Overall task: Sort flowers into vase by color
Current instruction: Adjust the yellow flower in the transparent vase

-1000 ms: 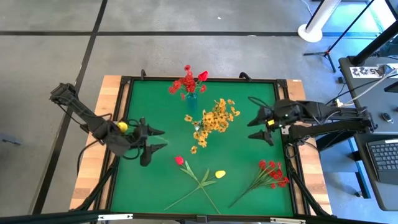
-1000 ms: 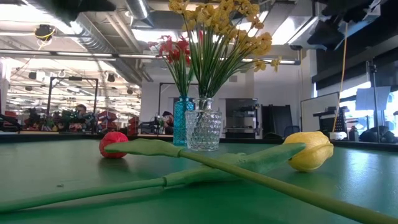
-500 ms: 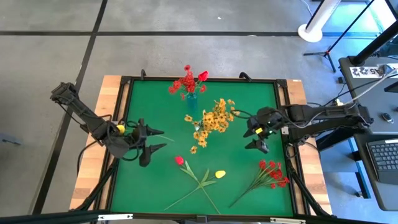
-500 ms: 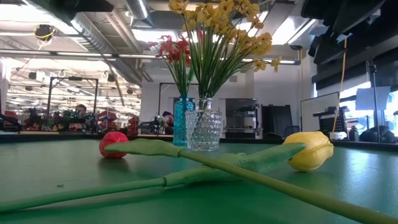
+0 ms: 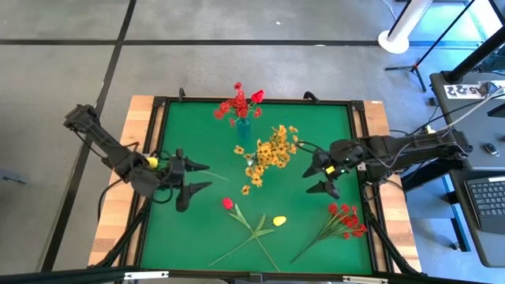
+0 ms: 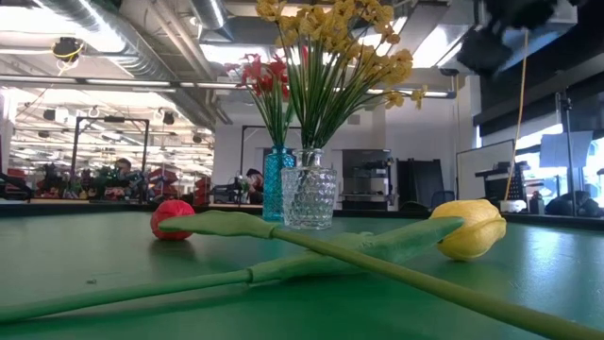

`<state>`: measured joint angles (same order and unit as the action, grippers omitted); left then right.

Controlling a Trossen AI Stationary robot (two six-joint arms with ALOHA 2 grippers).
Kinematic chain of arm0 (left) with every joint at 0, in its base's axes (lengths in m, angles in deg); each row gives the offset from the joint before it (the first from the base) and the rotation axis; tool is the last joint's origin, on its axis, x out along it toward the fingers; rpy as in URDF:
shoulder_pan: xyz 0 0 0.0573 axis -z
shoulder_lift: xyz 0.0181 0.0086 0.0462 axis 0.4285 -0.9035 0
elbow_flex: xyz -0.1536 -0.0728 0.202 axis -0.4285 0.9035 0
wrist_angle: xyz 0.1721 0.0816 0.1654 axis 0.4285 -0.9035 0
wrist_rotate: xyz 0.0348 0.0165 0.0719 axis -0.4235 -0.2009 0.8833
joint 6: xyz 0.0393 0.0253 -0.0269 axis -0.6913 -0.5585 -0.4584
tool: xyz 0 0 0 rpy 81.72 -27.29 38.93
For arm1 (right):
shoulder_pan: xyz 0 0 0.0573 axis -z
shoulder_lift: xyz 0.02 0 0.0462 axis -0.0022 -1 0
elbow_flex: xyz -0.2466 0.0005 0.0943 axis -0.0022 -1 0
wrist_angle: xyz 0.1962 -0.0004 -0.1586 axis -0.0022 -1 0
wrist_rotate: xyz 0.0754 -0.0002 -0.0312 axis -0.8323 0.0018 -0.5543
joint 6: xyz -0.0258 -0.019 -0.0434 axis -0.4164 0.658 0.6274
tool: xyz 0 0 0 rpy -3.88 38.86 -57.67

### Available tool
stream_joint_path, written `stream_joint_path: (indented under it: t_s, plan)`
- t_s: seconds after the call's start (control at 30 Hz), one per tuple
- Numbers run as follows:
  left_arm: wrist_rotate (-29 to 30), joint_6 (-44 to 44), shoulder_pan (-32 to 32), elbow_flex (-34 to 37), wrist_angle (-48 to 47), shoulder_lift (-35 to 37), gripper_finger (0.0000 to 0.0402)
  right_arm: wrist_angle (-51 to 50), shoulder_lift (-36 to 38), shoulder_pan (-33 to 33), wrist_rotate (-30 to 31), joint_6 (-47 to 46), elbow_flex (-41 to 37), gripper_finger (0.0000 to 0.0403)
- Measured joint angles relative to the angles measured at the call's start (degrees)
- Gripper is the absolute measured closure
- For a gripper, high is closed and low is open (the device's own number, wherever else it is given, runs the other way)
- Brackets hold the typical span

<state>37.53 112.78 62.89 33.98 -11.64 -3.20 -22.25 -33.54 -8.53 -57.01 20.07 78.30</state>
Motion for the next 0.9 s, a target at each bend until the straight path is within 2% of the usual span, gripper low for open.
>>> stream_joint_path:
  t_s: [0.13,0.23,0.33,0.43,0.57,0.9]
  plan:
    - [-0.1,0.4,0.0,-3.7,0.6,0.0,0.0157,9.2,0.0,-2.1,-1.8,0.0,0.7,0.01]
    - [-0.1,-0.1,0.0,-6.5,1.4,0.0,0.0157,12.1,0.0,-4.1,0.0,1.5,3.8,0.01]
    - [-0.2,-1.6,-0.2,-9.0,1.6,0.0,0.0157,13.9,-0.2,-6.3,6.0,5.6,7.4,0.01]
    - [-0.2,-2.6,-1.3,-11.3,1.7,-0.2,0.0157,14.6,-2.0,-8.3,16.4,12.3,11.7,0.01]
    - [-0.1,-2.8,-3.6,-13.2,2.1,-0.9,0.0157,14.3,-8.1,-8.8,26.2,19.1,17.5,0.01]
    - [-2.8,-5.9,-9.2,-14.0,9.6,-3.2,0.0157,14.2,-29.1,-8.8,37.5,35.0,33.2,0.01]
